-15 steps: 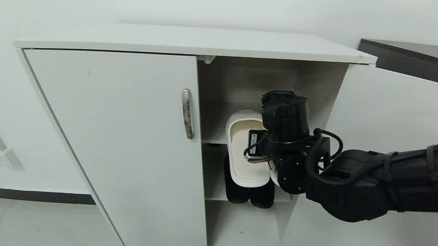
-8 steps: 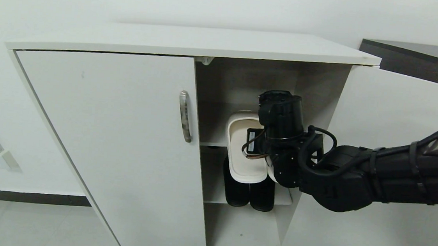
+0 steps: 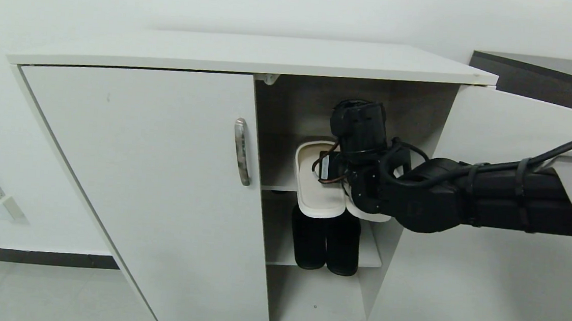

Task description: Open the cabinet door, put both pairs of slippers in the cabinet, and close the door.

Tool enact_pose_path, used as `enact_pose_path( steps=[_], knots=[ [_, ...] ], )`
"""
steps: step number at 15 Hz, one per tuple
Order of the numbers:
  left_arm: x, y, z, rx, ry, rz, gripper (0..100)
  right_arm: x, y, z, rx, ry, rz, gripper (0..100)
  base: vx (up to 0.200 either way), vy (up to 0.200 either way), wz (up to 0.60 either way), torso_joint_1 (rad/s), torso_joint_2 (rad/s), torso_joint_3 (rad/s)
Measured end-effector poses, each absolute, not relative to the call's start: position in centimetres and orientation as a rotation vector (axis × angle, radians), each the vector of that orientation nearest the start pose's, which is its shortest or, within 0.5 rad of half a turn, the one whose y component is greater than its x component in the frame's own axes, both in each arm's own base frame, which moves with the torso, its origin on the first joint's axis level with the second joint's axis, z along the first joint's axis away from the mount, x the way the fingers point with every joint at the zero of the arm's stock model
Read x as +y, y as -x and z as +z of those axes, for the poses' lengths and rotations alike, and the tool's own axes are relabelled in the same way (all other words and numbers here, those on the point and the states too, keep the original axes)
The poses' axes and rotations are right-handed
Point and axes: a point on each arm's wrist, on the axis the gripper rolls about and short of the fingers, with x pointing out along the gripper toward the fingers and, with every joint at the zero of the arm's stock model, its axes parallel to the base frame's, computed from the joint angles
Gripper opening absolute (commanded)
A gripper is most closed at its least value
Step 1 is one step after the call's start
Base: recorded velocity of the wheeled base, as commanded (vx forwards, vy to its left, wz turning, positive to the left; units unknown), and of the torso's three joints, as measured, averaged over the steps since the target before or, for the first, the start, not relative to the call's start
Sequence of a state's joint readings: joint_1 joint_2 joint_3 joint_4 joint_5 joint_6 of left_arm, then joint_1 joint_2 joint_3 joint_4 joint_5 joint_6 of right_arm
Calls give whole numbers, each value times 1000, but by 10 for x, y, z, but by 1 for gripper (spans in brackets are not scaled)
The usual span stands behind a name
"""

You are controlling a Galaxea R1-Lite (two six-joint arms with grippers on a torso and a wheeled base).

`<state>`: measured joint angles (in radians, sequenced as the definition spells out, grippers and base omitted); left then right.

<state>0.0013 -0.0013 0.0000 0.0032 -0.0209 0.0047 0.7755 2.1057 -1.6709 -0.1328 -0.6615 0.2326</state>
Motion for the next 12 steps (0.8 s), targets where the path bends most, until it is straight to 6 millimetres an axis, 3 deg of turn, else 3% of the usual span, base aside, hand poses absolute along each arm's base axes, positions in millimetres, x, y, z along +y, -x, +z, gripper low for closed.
enact_pose_path(
  steps=[12],
  knots=[
    [0,23,75,2,0,-18,0,304,-359,219,224,-43,74,0,0,0,0,0,0,0]
  ],
)
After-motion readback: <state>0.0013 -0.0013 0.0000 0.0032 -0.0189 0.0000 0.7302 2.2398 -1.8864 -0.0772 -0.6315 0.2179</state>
